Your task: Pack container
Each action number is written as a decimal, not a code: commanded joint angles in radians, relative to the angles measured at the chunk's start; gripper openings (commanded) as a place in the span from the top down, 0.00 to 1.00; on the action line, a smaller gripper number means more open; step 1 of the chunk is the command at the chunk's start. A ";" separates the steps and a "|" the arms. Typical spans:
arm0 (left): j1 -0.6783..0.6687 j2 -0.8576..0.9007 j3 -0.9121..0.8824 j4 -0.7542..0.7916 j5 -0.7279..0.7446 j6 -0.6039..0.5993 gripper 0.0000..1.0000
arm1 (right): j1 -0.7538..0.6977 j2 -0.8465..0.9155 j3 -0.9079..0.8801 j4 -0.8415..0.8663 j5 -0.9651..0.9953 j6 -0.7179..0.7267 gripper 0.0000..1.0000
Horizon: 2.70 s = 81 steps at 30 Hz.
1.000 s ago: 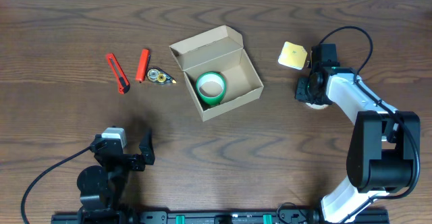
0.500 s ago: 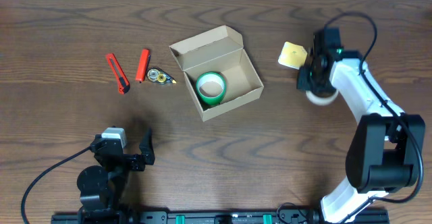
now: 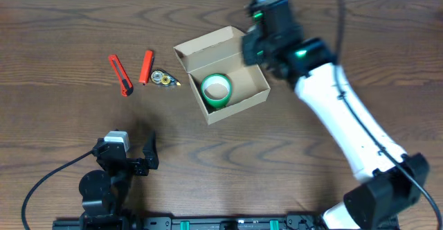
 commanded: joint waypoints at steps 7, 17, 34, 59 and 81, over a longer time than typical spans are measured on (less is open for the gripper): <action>0.006 -0.006 -0.022 -0.003 0.003 0.015 0.05 | 0.184 0.186 -0.004 -0.014 -0.002 0.021 0.99; 0.006 -0.006 -0.022 -0.003 0.003 0.015 0.05 | 0.205 0.285 -0.004 -0.016 -0.002 0.031 0.99; 0.006 -0.006 -0.022 -0.003 0.003 0.015 0.05 | 0.206 0.323 -0.004 0.011 -0.043 0.030 0.99; 0.006 -0.006 -0.022 -0.003 0.003 0.015 0.05 | 0.164 0.186 0.189 -0.173 0.044 0.031 0.48; 0.006 -0.006 -0.022 -0.003 0.003 0.015 0.05 | -0.097 0.188 -0.080 -0.119 0.005 -0.045 0.48</action>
